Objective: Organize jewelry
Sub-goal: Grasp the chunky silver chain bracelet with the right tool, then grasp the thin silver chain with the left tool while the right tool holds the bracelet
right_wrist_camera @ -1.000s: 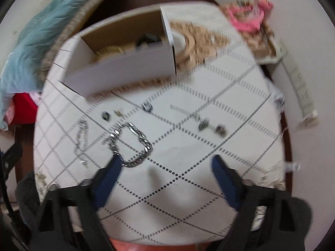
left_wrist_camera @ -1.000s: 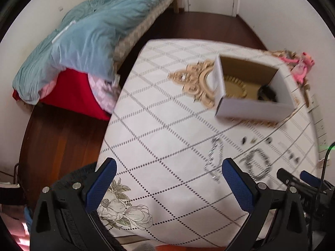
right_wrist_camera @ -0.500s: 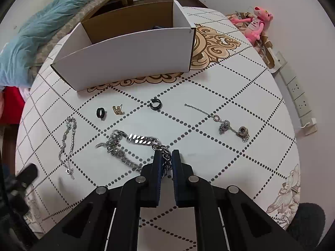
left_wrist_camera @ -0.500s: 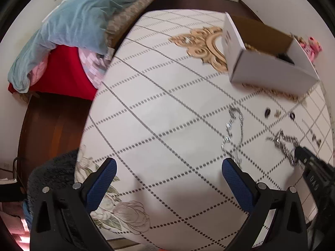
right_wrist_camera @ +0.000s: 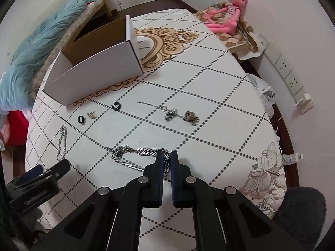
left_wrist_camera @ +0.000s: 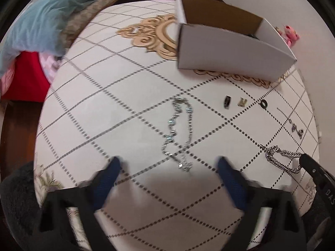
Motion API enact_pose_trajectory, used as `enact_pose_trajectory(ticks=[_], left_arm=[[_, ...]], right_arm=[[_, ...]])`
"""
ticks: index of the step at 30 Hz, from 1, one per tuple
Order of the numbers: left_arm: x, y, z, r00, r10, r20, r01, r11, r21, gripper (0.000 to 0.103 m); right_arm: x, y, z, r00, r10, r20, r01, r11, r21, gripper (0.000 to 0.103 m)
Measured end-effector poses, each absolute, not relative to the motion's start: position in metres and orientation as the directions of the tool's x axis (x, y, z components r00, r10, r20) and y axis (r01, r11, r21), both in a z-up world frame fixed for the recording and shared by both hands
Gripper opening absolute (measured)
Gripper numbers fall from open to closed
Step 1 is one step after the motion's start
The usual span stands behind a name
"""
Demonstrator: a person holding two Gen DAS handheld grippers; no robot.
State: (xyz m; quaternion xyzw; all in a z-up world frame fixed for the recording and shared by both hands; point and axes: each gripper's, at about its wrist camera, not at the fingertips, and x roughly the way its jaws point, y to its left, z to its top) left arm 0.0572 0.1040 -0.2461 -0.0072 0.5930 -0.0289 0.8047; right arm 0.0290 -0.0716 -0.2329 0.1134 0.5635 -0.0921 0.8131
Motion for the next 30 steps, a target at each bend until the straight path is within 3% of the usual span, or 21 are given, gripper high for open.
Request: enact_pose_trajectory(ticks=[2, 3, 6, 12, 23, 26, 27, 28, 29, 30], left_arm=[[0.058, 0.095, -0.245, 0.334, -0.04, -0.942, 0.081, 0.997, -0.014, 0.063], [0.058, 0.093, -0.244, 0.348, -0.045, -0.937, 0.099, 0.995, -0.012, 0.053], [0.062, 0.087, -0.241, 0.369, -0.074, -0.926, 0.142, 0.99, -0.023, 0.005], [0.067, 0.112, -0.23, 0.348, -0.226, -0.91, 0.103, 0.974, -0.203, 0.001], [0.06, 0.152, -0.176, 0.414, -0.316, -0.854, 0.098, 0.948, -0.304, 0.001], [0.071, 0.157, -0.184, 0.391, -0.33, -0.859, 0.046, 0.939, -0.34, 0.008], [0.077, 0.154, -0.192, 0.367, -0.319, -0.874, 0.04, 0.944, -0.328, 0.021], [0.08, 0.15, -0.197, 0.354, -0.308, -0.883, 0.038, 0.948, -0.316, 0.051], [0.084, 0.147, -0.205, 0.34, -0.29, -0.895, 0.035, 0.955, -0.296, 0.066], [0.088, 0.144, -0.211, 0.334, -0.288, -0.898, 0.042, 0.956, -0.291, 0.069]], right_arm=[[0.029, -0.073, -0.235, 0.343, -0.02, -0.939, 0.287, 0.954, 0.084, 0.006], [0.029, -0.073, -0.237, 0.339, -0.019, -0.941, 0.288, 0.954, 0.084, 0.006], [0.029, -0.075, -0.239, 0.334, -0.022, -0.942, 0.288, 0.954, 0.08, 0.006], [0.027, -0.074, -0.233, 0.348, -0.01, -0.937, 0.286, 0.953, 0.096, 0.005], [0.032, -0.07, -0.196, 0.423, 0.055, -0.904, 0.258, 0.95, 0.178, 0.005], [0.036, -0.066, -0.193, 0.429, 0.054, -0.902, 0.248, 0.953, 0.175, 0.005], [0.038, -0.065, -0.193, 0.429, 0.051, -0.902, 0.247, 0.954, 0.171, 0.005], [0.04, -0.064, -0.194, 0.427, 0.048, -0.903, 0.247, 0.955, 0.167, 0.005], [0.041, -0.064, -0.196, 0.424, 0.048, -0.904, 0.248, 0.954, 0.167, 0.005], [0.041, -0.063, -0.197, 0.42, 0.046, -0.906, 0.25, 0.954, 0.165, 0.005]])
